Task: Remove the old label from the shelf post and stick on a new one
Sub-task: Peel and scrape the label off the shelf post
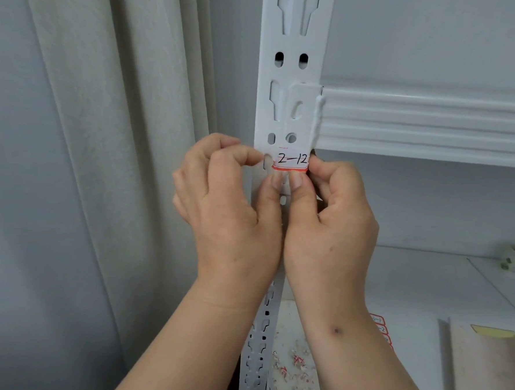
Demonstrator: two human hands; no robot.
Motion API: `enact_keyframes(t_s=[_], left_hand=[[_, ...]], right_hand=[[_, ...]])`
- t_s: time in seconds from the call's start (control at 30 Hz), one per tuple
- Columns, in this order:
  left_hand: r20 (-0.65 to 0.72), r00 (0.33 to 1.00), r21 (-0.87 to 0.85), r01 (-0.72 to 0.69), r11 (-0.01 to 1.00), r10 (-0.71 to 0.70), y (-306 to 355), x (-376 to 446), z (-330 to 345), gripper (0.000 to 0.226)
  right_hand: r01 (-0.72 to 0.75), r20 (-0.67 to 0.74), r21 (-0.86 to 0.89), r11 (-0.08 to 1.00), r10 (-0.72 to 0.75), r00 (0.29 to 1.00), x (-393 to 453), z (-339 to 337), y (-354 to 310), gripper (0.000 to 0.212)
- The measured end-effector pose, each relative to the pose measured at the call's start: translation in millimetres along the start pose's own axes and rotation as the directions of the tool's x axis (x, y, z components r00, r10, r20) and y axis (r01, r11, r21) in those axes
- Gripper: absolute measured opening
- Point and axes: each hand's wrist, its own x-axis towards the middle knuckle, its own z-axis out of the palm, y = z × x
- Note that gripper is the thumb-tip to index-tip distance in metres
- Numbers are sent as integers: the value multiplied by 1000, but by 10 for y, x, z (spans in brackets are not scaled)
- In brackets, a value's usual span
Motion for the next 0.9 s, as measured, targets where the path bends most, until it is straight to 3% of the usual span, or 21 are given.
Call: enact_keyframes(t_s=[0.07, 0.4, 0.63, 0.9], left_hand=[[17, 999, -15, 36, 999, -36, -1, -21, -12, 30], [49, 989, -49, 144, 988, -141, 76, 51, 36, 5], [99, 990, -27, 98, 995, -95, 71, 52, 32, 11], [162, 976, -20, 152, 988, -147, 78, -54, -36, 12]], right_hand=[[-3, -2, 3, 1000, 3, 1000, -4, 0, -5, 12], [25, -7, -2, 1000, -25, 1000, -1, 0, -24, 14], [6, 7, 5, 1000, -6, 1000, 0, -16, -23, 12], [-15, 39, 3, 1000, 15, 999, 1, -40, -37, 12]])
